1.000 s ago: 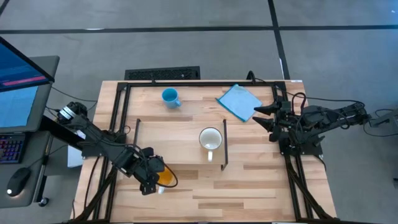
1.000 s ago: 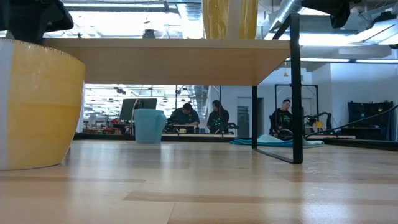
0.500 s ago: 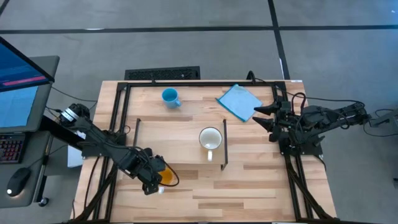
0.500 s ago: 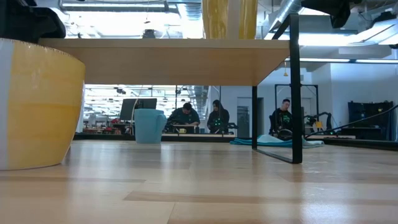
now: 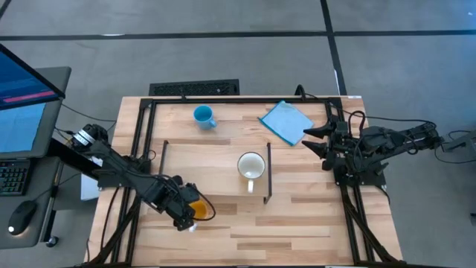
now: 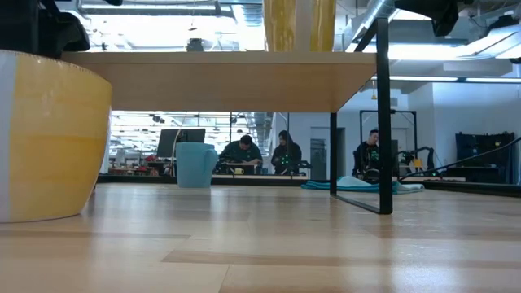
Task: Stack small to large cups/mugs on shelf
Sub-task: Put the dark yellow mug on the shelf
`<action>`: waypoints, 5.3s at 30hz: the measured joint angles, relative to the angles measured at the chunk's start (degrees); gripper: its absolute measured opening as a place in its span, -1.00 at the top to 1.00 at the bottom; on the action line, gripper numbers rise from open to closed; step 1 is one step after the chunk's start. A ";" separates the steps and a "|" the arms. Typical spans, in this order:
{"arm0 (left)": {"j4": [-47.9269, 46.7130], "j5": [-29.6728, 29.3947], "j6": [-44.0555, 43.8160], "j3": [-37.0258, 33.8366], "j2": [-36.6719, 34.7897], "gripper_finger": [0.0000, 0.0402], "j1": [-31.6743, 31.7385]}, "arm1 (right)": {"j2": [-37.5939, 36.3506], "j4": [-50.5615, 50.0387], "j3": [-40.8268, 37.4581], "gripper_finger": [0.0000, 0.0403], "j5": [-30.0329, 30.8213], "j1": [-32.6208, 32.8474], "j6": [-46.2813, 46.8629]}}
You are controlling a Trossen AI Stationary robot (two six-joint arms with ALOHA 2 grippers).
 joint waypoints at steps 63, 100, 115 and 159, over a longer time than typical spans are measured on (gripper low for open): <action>6.56 1.97 9.42 0.00 2.69 0.39 2.73 | -0.02 0.00 0.00 -0.19 -1.53 0.00 0.00; 8.10 3.61 12.31 0.17 4.88 0.39 3.08 | -0.02 -0.04 0.00 -0.19 -1.51 0.00 -0.09; 8.12 3.30 11.39 0.09 5.21 0.67 3.41 | -0.01 -0.02 -0.01 -0.19 -1.51 0.00 -1.33; 2.40 8.32 8.97 4.79 5.33 1.00 3.49 | -0.02 -0.13 0.00 -0.19 -1.51 -0.07 -1.68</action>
